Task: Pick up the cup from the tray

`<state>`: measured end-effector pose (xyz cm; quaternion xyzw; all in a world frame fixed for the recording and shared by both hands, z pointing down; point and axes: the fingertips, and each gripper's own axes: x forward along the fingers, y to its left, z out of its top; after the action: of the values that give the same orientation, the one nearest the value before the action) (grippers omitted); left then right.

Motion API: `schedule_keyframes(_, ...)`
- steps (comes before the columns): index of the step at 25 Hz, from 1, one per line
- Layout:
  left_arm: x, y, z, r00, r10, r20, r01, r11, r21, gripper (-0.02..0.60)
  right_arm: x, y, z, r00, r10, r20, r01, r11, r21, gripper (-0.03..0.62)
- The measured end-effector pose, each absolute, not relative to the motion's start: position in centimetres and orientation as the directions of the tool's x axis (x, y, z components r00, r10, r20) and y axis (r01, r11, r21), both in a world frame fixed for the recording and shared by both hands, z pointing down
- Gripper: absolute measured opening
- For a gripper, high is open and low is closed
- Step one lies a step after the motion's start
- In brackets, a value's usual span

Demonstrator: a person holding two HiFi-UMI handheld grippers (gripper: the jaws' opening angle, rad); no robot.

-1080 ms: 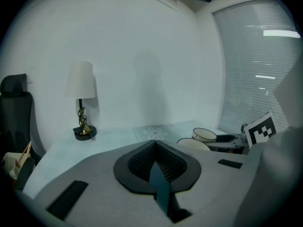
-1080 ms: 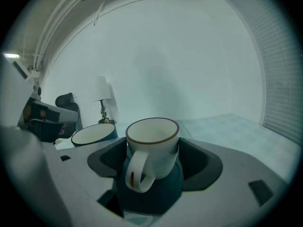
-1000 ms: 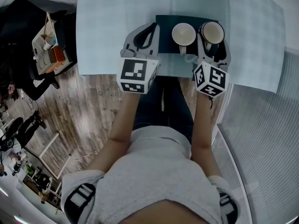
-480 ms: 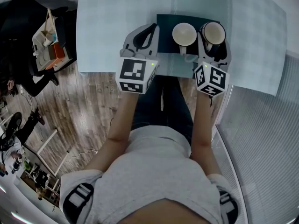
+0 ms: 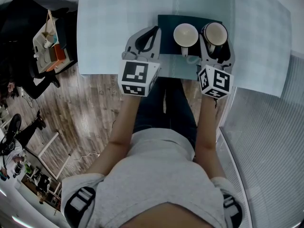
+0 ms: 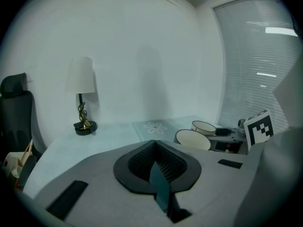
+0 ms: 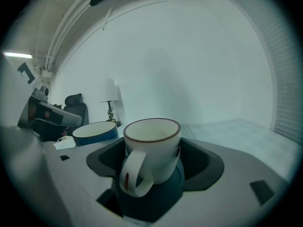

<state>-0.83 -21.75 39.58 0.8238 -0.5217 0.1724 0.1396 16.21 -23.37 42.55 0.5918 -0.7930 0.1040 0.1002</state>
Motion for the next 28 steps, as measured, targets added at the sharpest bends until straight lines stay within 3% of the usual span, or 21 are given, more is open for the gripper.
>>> schedule_keyframes(8,-1.2,-21.4,40.1,0.393,-0.806,0.443,-0.909,-0.413,0.054,0.008,16.2,-24.0,42.1,-0.165,-0.953,0.253,-0.986,0.162,-0.030,0.327)
schedule_keyframes(28,-0.9,-21.5,40.3,0.394,-0.805,0.444,-0.909,-0.412,0.060,0.007,16.3,-24.5,42.4,-0.215,-0.942,0.258,-0.976,0.213,-0.036,0.334)
